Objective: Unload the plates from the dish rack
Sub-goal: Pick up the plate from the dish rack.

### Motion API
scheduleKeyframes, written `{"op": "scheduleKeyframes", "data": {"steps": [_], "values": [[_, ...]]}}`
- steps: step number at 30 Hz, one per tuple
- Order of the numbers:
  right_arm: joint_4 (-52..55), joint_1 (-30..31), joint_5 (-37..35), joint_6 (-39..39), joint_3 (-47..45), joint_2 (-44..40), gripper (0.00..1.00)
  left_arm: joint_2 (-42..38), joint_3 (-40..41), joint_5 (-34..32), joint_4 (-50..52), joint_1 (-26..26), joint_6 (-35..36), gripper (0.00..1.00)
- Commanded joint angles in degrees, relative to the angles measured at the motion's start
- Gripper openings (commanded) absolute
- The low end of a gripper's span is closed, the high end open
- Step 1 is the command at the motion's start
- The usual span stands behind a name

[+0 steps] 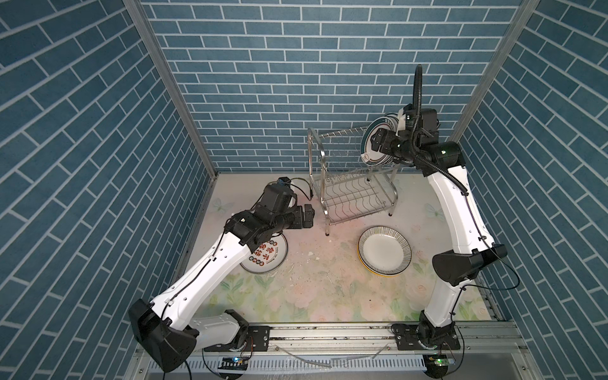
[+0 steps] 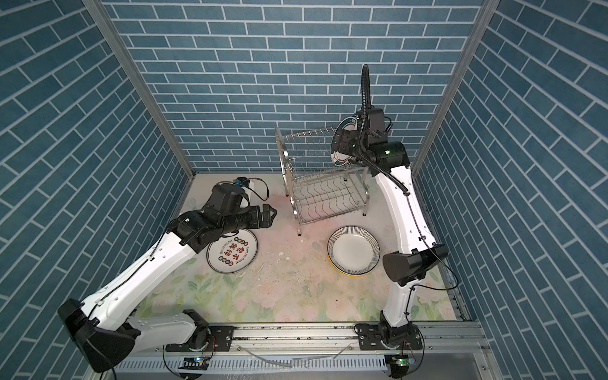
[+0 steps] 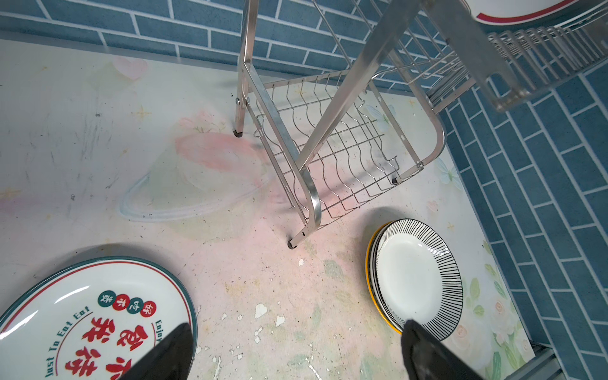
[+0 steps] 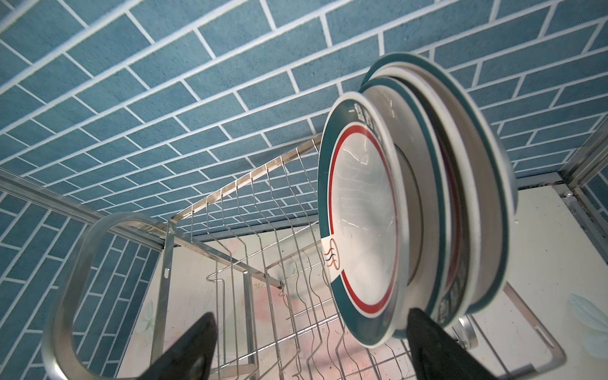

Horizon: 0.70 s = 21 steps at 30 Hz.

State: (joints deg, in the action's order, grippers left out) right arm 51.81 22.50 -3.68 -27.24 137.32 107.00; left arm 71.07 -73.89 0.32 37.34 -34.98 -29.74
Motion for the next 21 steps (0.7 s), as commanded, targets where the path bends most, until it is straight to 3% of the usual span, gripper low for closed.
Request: {"op": "scheduleKeyframes", "data": {"steps": [1,21], "values": [[-1.1,0.2,-0.6,-0.7,2.4,0.8,0.88,-1.3,0.8,0.5,-0.4,0.5,0.4,0.99],[0.0,0.3,-4.2,0.8,2.7,2.0,0.84,-1.9,2.0,1.4,-1.2,1.2,0.0,0.99]]}}
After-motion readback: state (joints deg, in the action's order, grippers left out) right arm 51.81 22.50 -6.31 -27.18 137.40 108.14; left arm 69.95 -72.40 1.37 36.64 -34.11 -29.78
